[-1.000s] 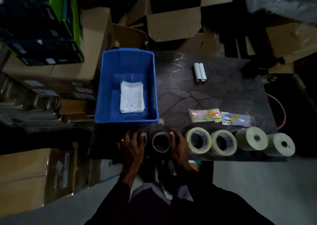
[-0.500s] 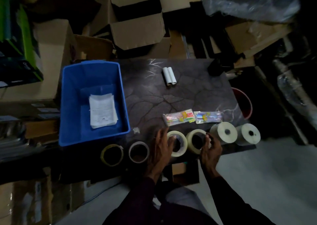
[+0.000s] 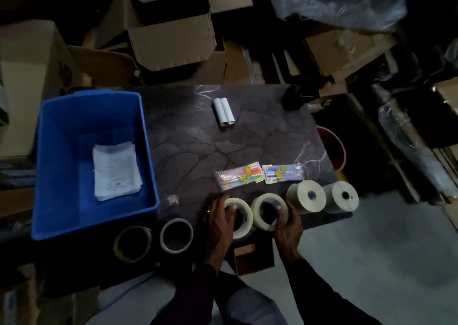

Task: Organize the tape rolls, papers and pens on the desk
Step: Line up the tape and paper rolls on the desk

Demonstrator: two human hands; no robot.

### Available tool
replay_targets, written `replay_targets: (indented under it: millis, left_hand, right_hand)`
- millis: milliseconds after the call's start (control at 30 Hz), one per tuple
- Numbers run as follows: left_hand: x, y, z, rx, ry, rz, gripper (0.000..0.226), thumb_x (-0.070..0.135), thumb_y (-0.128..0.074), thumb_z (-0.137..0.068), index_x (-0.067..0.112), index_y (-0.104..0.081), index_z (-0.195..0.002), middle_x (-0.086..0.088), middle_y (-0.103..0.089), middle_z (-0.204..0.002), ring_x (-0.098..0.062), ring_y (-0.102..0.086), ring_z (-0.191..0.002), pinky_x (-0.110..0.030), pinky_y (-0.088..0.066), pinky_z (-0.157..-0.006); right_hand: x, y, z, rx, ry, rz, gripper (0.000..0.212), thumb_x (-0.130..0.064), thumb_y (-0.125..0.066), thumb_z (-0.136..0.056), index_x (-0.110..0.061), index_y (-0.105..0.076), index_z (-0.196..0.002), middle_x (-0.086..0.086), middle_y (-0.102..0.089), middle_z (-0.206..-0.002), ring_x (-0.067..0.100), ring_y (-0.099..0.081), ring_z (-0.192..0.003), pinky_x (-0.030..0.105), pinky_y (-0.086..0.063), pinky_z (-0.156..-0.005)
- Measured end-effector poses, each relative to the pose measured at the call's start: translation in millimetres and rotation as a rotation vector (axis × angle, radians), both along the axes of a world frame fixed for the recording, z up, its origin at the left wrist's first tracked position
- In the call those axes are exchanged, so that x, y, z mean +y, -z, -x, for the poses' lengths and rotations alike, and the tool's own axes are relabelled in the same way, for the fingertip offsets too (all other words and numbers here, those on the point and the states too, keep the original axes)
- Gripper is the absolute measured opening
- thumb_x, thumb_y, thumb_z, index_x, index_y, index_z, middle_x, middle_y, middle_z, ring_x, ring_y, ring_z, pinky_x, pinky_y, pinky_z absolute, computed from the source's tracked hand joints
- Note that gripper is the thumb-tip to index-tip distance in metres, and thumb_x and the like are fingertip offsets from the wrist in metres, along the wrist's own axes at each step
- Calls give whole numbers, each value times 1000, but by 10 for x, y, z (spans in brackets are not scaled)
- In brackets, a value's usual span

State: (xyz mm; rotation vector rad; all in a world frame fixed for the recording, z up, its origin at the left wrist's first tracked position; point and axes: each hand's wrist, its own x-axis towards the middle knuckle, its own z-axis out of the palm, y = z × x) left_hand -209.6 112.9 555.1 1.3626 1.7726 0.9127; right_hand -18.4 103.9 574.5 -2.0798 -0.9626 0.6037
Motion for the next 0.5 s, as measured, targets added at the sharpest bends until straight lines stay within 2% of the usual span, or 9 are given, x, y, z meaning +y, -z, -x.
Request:
replay_targets:
  millis: [167, 300, 433, 500]
  left_hand:
    - [32, 12, 19, -19, -71, -61, 26, 32, -60, -91, 24, -65, -115, 7, -66, -115, -14, -60, -106, -24, -40, -95]
    - [8, -30, 19, -15, -60, -84, 24, 33, -61, -91, 25, -66, -113, 9, -67, -114, -9, -60, -105, -24, -43, -93]
    - [18, -134, 48, -58, -58, -133, 21, 15, -67, -89, 16, -70, -110, 0, -69, -109, -6, -58, -100, -2, -33, -93]
    - [39, -187, 90, -62, -59, -141, 21, 13, -67, -89, 13, -70, -110, -2, -69, -109, -6, -57, -100, -2, -32, -93]
  right_hand:
    - [52, -14, 43, 70, 24, -41, 23, -31, -64, -94, -18, -70, -112, -4, -70, -109, 14, -62, -110, 24, -42, -93]
    - [62, 50, 26, 78, 34, -40, 22, -31, -63, -96, -18, -71, -111, 1, -73, -111, 18, -64, -110, 36, -49, -99]
    - [33, 12, 43, 54, 20, -52, 20, -34, -61, -96, -23, -69, -111, -4, -71, -109, 17, -64, -110, 32, -47, -96]
    - [33, -54, 66, 44, -2, -64, 22, -34, -59, -97, -22, -69, -112, -4, -71, -110, 17, -63, -110, 31, -47, -96]
